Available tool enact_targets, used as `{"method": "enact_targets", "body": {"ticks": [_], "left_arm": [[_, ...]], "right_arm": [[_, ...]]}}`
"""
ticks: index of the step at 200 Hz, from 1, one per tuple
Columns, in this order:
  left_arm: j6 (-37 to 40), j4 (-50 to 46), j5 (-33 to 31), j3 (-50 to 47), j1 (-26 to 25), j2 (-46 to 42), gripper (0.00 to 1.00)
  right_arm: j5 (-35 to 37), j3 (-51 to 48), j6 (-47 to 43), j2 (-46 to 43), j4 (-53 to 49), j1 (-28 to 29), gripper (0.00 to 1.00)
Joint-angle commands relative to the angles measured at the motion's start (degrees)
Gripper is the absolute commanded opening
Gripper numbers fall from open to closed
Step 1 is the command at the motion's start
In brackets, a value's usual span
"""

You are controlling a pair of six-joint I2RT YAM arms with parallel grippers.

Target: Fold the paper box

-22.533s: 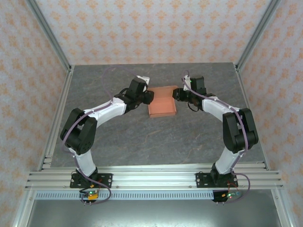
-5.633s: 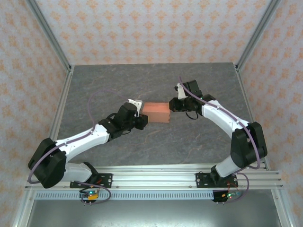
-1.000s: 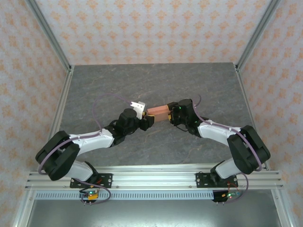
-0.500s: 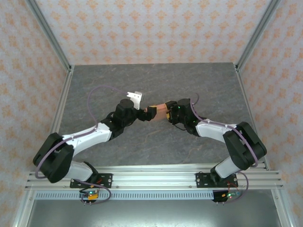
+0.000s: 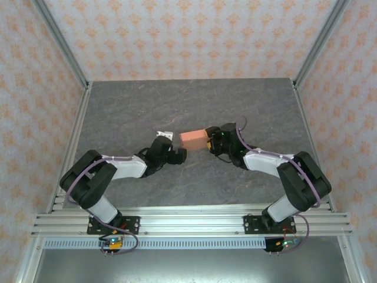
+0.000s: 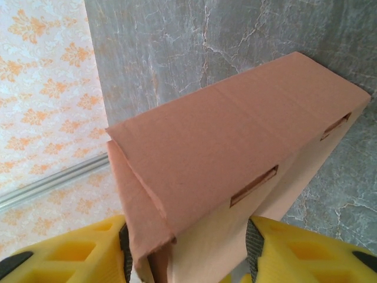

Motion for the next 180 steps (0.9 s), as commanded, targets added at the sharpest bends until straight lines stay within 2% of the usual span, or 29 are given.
{"method": "enact_targets", "body": {"ticks": [1, 34, 58, 92, 119, 144, 180], "left_arm": [[-1.07, 0.05, -3.18, -0.08, 0.25, -0.45, 0.98], [-1.07, 0.3, -1.67, 0.02, 0.28, -1.92, 0.98], [-2.81, -3.05, -1.55, 1.58, 0.92, -7.81, 0.98], [-4.58, -13.85, -7.29, 6.14, 1.48, -16.27, 1.0], [-6.94, -13.22, -8.33, 5.95, 2.55, -20.05, 1.0], [-7.75, -14.36, -10.49, 8.66, 2.55, -17.64, 1.0], [-4.85, -14.24, -2.22, 13.71, 2.51, -10.07, 1.0]], "right_arm": [[-1.85, 2.81, -4.12, -1.24, -5.81, -0.95, 0.54], [0.33, 8.81, -11.21, -5.66, -13.73, -1.38, 0.57], [-0.04, 9.69, -13.42, -6.43, -14.76, -2.04, 0.57], [0.49, 9.87, -16.18, -8.22, -16.3, -3.02, 0.6], [2.33, 10.84, -20.11, -7.73, -20.97, -3.97, 0.65], [2.34, 10.39, -20.81, -5.44, -22.68, -4.19, 0.68], [0.99, 8.16, -19.47, -0.96, -20.32, -5.63, 0.68]]}}
